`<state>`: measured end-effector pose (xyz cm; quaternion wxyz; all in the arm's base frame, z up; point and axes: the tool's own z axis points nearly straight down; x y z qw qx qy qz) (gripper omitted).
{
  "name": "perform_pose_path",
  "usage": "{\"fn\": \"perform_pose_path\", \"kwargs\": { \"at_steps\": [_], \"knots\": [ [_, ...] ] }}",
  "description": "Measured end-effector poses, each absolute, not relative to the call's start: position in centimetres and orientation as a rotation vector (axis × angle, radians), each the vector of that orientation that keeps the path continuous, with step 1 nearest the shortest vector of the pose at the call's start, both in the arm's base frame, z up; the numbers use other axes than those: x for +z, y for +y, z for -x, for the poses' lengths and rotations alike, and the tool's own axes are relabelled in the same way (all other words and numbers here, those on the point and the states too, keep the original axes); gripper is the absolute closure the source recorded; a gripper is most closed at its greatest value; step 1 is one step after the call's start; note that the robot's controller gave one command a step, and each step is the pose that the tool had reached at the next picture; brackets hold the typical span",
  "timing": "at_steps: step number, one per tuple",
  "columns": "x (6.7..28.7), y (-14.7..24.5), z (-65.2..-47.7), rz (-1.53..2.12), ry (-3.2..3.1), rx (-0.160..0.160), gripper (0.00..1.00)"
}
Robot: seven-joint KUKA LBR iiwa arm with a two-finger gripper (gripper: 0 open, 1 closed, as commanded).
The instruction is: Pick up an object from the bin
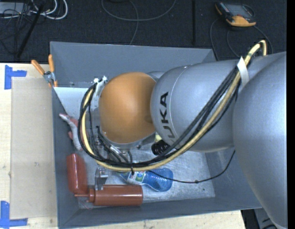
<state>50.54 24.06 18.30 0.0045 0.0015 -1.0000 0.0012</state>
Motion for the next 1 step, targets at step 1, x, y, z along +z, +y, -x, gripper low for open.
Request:
{"fn": "perform_pose_path", "kwargs": {
  "at_steps": [1],
  "knots": [
    [18.75,23.92,-50.77,0.003,-3.140,0.001,0.00]
  ]
}}
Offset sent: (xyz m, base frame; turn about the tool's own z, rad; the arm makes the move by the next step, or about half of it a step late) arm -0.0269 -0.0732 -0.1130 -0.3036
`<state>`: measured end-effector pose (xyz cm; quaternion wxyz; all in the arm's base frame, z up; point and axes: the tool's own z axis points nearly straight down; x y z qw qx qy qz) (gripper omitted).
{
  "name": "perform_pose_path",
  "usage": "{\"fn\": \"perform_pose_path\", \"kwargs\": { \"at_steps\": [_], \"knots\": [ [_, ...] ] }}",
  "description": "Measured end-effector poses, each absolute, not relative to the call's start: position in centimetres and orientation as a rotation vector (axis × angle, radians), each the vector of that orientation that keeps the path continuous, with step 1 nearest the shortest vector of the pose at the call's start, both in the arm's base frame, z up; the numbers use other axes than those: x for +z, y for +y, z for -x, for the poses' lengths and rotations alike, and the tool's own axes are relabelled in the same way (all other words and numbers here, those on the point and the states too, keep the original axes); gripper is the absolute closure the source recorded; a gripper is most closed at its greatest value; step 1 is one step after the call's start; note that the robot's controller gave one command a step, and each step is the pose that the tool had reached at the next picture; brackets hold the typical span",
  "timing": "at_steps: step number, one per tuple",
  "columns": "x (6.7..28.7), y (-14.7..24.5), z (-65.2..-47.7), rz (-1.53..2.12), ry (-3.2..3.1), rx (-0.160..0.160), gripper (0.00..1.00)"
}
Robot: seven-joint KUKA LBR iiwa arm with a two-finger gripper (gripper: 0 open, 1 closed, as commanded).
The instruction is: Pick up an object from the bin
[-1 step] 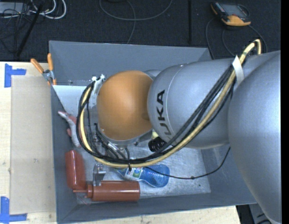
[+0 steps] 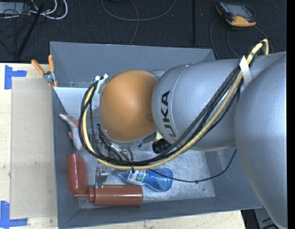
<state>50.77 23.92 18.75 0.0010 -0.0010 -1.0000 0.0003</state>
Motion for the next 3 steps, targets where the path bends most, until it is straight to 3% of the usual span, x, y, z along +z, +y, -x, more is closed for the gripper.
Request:
{"fn": "perform_pose_path", "kwargs": {
  "at_steps": [1,2,3],
  "knots": [
    [13.8,21.0,-49.5,-0.210,-3.134,0.000,0.00],
    [11.9,19.0,-47.0,-0.533,-3.092,0.001,0.00],
    [13.0,18.1,-47.0,-0.444,-3.109,-0.001,0.00]
  ]
}}
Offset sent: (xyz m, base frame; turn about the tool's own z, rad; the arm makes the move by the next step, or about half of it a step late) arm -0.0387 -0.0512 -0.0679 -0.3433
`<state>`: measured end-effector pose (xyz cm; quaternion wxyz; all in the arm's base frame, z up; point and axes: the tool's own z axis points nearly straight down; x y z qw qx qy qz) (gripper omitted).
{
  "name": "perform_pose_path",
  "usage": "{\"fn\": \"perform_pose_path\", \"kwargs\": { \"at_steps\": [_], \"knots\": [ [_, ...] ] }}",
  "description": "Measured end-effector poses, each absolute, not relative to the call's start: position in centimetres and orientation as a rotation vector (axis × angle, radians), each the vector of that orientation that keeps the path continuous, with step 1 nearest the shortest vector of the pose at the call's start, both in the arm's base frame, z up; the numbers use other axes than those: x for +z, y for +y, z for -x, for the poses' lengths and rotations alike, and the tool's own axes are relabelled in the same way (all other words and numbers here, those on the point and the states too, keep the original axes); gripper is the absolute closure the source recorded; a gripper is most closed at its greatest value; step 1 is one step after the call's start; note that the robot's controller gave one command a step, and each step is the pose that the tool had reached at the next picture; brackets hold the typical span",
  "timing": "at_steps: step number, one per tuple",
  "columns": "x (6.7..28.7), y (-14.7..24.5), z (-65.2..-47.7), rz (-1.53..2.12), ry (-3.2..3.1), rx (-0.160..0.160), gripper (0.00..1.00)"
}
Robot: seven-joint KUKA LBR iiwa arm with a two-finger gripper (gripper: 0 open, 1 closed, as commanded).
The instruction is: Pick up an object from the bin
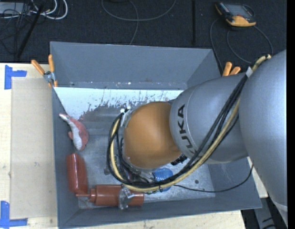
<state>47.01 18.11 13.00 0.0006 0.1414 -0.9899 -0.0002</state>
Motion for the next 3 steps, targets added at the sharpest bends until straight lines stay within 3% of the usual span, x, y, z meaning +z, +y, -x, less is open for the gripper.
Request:
{"fn": "perform_pose_path", "kwargs": {
  "at_steps": [1,2,3],
  "knots": [
    [7.0,17.1,-49.0,-0.433,-3.109,-0.001,0.00],
    [7.3,16.0,-47.9,-0.471,-3.119,-0.009,1.00],
    [7.3,16.0,-47.9,-0.470,-3.119,-0.009,1.00]
  ]
}}
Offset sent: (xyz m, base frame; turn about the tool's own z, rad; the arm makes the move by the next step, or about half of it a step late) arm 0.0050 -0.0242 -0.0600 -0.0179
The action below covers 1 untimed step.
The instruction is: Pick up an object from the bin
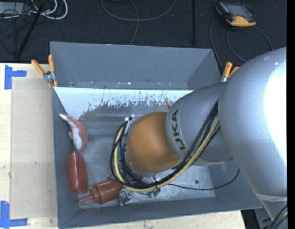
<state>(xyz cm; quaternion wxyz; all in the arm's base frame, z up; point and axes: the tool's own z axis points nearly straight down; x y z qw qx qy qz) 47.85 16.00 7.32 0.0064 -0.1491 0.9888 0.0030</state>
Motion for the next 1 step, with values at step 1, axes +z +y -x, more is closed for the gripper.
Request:
{"fn": "perform_pose_path", "kwargs": {
  "at_steps": [1],
  "knots": [
    [7.38,16.01,-47.86,0.466,3.096,0.008,1.00]
  ]
}}
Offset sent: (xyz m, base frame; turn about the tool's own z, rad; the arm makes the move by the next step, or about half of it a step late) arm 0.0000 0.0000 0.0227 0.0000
